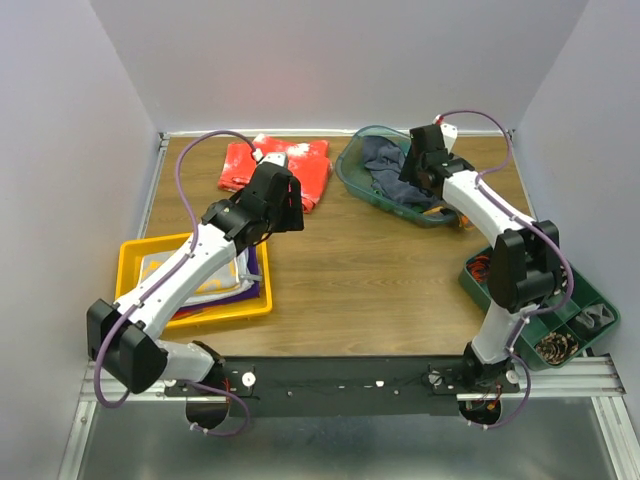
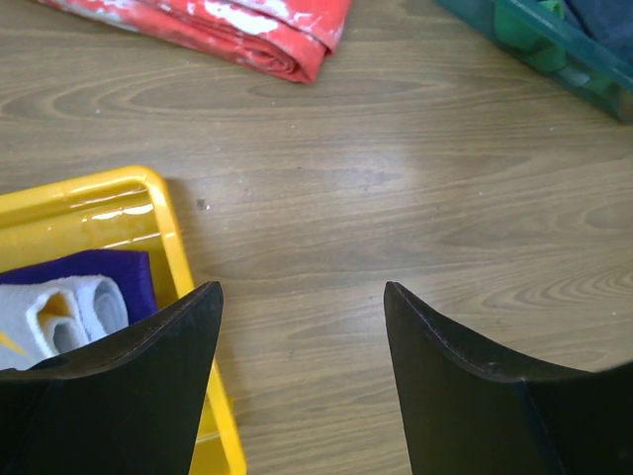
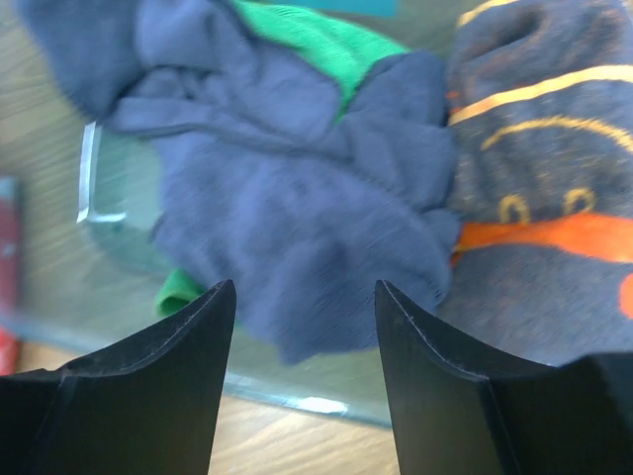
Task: Fold and stack the towels
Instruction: Pick up the towel from the bin.
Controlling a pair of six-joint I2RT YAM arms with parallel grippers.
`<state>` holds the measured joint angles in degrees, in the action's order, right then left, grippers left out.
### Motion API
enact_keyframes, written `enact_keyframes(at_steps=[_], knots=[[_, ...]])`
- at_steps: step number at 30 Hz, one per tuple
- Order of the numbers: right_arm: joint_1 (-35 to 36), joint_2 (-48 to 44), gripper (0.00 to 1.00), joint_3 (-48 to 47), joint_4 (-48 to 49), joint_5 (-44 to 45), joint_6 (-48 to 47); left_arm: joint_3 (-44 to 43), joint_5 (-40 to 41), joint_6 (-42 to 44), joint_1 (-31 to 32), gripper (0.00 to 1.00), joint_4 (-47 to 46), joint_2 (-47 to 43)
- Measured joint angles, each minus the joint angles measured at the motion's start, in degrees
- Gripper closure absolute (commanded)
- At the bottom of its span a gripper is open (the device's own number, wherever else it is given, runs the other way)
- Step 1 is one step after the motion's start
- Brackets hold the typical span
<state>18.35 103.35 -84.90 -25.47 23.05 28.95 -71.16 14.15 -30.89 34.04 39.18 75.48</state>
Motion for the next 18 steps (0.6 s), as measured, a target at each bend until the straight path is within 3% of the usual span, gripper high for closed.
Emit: enact_keyframes(at_steps=[7,10,13,14,15,16,18], knots=[[-2.38,6.10,0.34,-1.11,0.28,0.52,-1.27,-1.27,-2.21,0.68,0.35,0.26,-1.88,2.36],[-2.82,8.70,0.39,-1.18,0.24,0.55,-1.64,-1.27,-2.64,0.87,0.52,0.26,-1.90,2.82],[-3.26,9.90,0.67,-1.18,0.28,0.52,-1.90,-1.27,-2.86,0.94,0.57,0.27,-2.01,2.99],[-3.32,10.03,0.83,-1.22,0.26,0.52,-1.90,-1.27,-2.91,0.98,0.59,0.27,-2.12,3.08],[-3.43,10.12,0.92,-1.53,0.09,0.37,-1.95,-1.27,-2.91,1.03,0.59,0.27,-2.19,3.10],[-3.50,10.14,0.99,-1.90,-0.04,0.24,-1.90,-1.27,-2.93,1.07,0.59,0.27,-2.27,3.13],[-3.69,10.14,0.99,-3.54,-0.33,-0.15,-1.88,-1.27,-2.91,1.11,0.59,0.27,-2.27,3.13]])
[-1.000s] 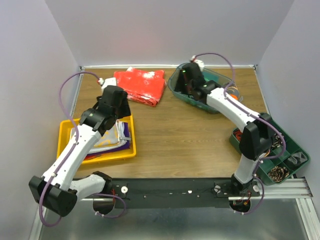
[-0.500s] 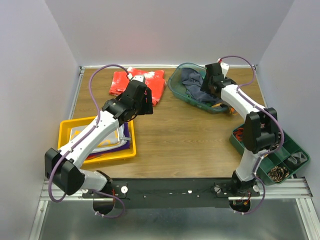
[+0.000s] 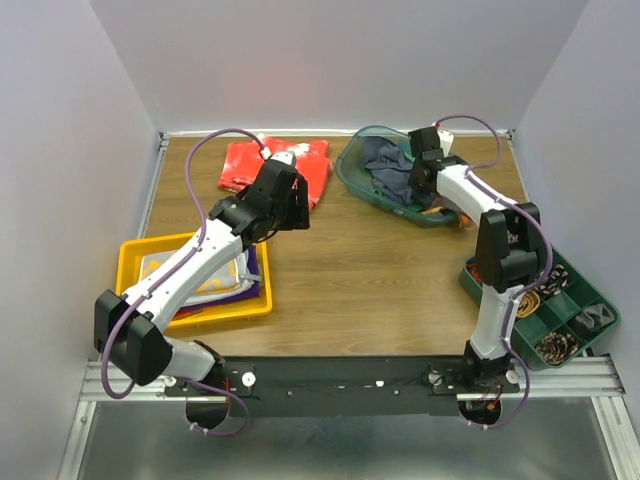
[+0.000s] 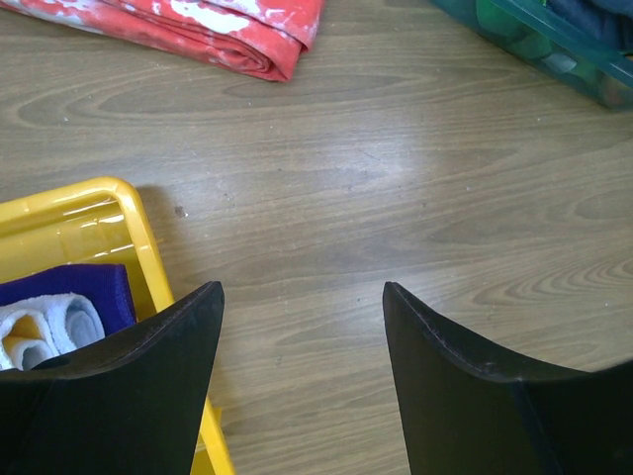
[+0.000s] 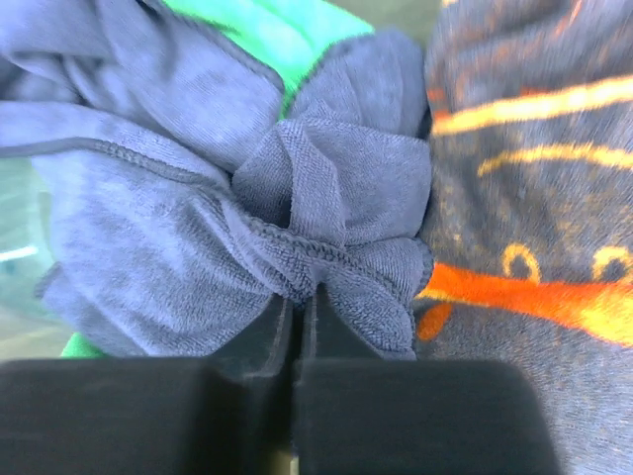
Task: Fold and stack the towels
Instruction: Pick up the towel from the bin.
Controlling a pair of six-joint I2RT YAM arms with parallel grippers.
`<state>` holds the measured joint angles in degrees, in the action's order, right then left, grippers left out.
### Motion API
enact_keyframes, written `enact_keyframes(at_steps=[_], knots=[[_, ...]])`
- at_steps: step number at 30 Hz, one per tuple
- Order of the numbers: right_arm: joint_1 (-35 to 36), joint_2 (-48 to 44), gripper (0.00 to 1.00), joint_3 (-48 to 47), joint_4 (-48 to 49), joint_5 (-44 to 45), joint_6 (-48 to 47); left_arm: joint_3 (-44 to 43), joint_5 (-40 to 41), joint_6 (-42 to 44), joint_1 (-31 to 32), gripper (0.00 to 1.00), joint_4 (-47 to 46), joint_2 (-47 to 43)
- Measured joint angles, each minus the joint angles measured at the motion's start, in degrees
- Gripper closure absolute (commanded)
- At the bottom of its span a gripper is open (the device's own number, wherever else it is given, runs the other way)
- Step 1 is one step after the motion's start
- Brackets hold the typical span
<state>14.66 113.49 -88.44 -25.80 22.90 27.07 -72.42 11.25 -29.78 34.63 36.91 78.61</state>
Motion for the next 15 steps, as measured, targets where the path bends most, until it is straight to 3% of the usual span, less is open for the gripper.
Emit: enact_keyframes(at_steps=[15], knots=[[-0.11,-8.15,0.99,-22.95,-3.26,-5.77,0.31,-1.27,0.28,1.53,0.00,0.27,-0.04,-1.22]])
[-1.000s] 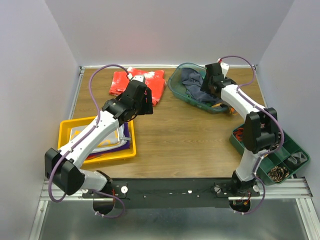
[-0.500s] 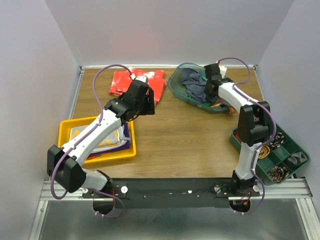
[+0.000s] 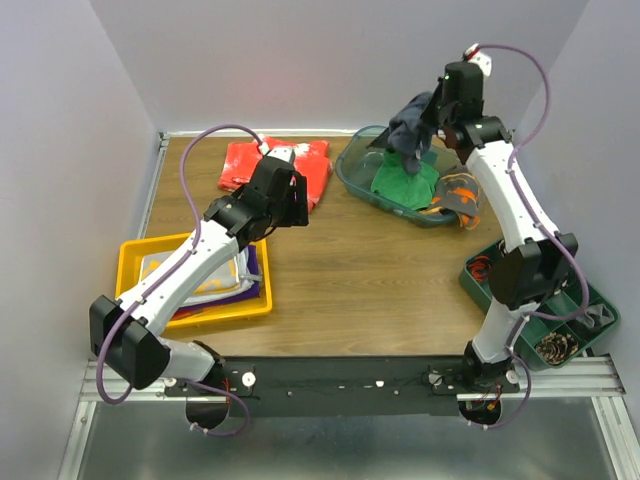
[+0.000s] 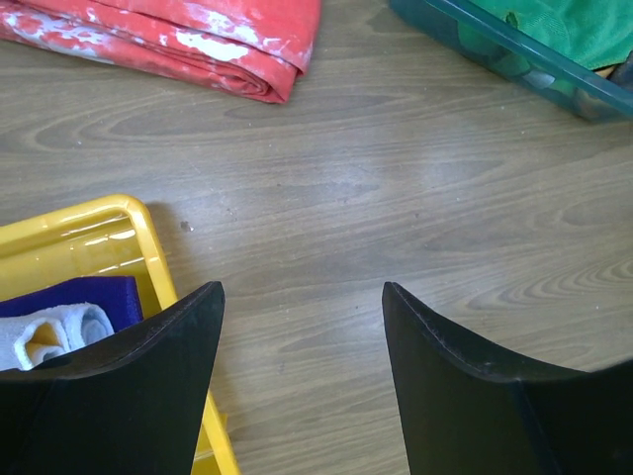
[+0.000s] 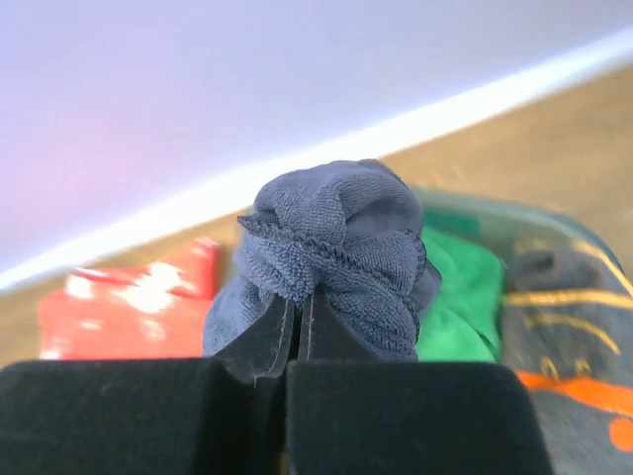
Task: Fold and stack the towels
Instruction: Pick up the towel from the bin, then place the towel at the center of the board.
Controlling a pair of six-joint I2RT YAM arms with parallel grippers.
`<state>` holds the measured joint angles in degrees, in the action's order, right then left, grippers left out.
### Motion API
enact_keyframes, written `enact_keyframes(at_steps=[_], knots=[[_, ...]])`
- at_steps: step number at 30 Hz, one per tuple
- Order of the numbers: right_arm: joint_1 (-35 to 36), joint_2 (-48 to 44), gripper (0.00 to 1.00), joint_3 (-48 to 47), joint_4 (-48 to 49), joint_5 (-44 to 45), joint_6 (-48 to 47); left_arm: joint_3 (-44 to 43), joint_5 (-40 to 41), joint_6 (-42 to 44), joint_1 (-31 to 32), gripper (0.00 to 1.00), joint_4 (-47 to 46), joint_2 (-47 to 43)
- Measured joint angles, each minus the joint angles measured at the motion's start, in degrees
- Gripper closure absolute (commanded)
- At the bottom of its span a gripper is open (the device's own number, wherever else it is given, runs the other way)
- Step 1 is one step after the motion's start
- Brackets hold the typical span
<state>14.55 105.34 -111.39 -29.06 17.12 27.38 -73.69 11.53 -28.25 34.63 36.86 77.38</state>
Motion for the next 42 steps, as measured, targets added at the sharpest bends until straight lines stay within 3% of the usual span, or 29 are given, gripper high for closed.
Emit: enact_keyframes(at_steps=[10,23,24,27,29,36,42], knots=[[0.00,-5.62,0.99,-4.13,2.40,-8.74,1.60,-0.02,1.27,0.83,0.00,0.27,0.00,-0.59],[0.96,-28.74,0.98,11.30,0.09,-25.90,8.98,-1.33,2.38,1.22,0.00,0.26,0.09,-4.28],[1.38,-31.10,0.83,13.86,-0.04,-27.43,9.53,-1.33,2.49,1.22,0.00,0.25,0.09,-4.79],[3.89,-37.79,0.56,24.81,0.37,-31.43,11.89,-0.70,2.69,1.16,-0.02,0.25,-0.04,-6.32],[5.44,-40.00,0.48,31.56,0.61,-32.48,11.69,0.35,2.69,0.98,0.00,0.25,-0.57,-7.10],[6.27,-41.62,0.43,54.88,-2.12,-29.40,11.13,8.41,0.20,-1.18,-0.04,0.30,-3.30,-7.21],[6.27,-42.45,0.44,63.82,-0.68,-24.74,11.89,18.91,-2.32,-6.25,-0.04,0.37,-7.69,-5.03]])
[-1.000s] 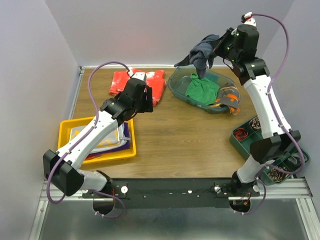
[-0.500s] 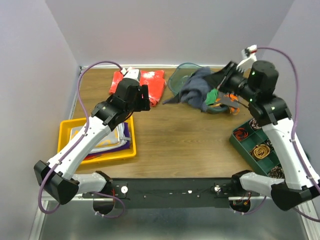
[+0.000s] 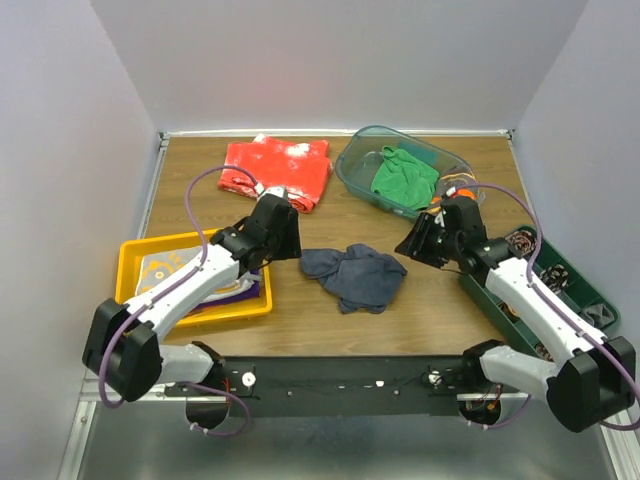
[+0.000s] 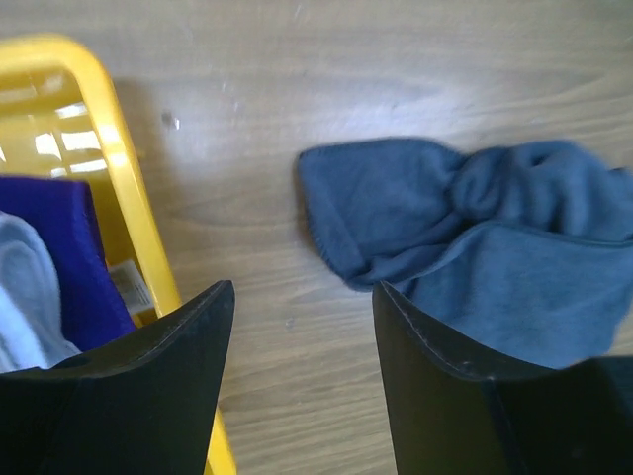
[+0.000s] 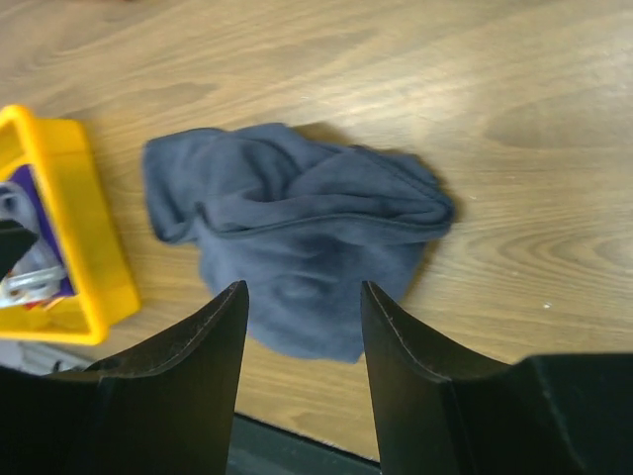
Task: Fold and stack the towels
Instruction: Place the towel at the center of the board, then flatten out the towel at the center of the board.
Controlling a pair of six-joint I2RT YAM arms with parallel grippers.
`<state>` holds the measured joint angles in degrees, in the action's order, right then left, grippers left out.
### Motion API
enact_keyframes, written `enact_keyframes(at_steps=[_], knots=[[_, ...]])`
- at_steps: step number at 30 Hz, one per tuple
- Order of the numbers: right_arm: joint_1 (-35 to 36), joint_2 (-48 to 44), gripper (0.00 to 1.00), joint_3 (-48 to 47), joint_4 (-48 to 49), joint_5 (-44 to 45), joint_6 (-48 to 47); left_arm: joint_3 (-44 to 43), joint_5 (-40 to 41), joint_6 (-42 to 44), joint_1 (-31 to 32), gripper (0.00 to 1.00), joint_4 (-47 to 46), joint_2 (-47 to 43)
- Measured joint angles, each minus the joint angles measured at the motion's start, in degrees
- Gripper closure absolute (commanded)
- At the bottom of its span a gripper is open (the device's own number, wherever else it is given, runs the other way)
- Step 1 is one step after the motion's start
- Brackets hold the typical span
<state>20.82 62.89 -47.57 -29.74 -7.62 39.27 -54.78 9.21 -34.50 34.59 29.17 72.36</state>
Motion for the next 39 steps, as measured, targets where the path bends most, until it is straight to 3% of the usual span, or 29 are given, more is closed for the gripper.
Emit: enact_keyframes(at_steps=[5,14,17,20,23,24,25,27,33,39], knots=[[0.02,2.73,0.44,4.76,4.61,2.75,0.63,3.13,0.00,-4.15,0.04,0.39,-3.02,6.95],[0.85,10.19,0.40,6.25,10.99,4.59,0.57,1.31,-0.35,-10.38,0.04,0.39,-9.77,19.08],[1.01,11.52,0.40,7.58,12.74,4.61,0.55,0.35,-1.14,-11.65,0.04,0.43,-11.47,21.88],[1.29,13.03,0.41,9.11,14.16,4.61,0.55,0.31,-1.38,-12.90,0.04,0.58,-12.96,23.47],[1.44,13.90,0.51,10.40,15.12,4.59,0.57,0.31,-1.79,-13.64,0.04,0.83,-14.38,24.15],[1.53,14.34,0.67,10.78,15.47,4.59,0.61,0.31,-1.86,-13.66,0.04,0.93,-14.69,24.46],[1.60,14.88,0.77,11.02,15.78,4.57,0.59,0.24,-2.03,-13.73,0.04,0.98,-15.34,24.87],[1.62,15.45,0.96,11.28,16.41,4.35,0.87,0.11,-2.62,-13.75,0.04,1.00,-16.41,25.57],[1.64,13.73,0.99,10.05,15.17,3.10,0.33,-0.61,-2.80,-12.81,0.04,1.00,-16.20,25.88],[1.68,6.49,0.99,-1.25,5.75,-0.72,-2.27,-4.22,-2.12,-10.58,0.04,1.00,-14.10,25.73]])
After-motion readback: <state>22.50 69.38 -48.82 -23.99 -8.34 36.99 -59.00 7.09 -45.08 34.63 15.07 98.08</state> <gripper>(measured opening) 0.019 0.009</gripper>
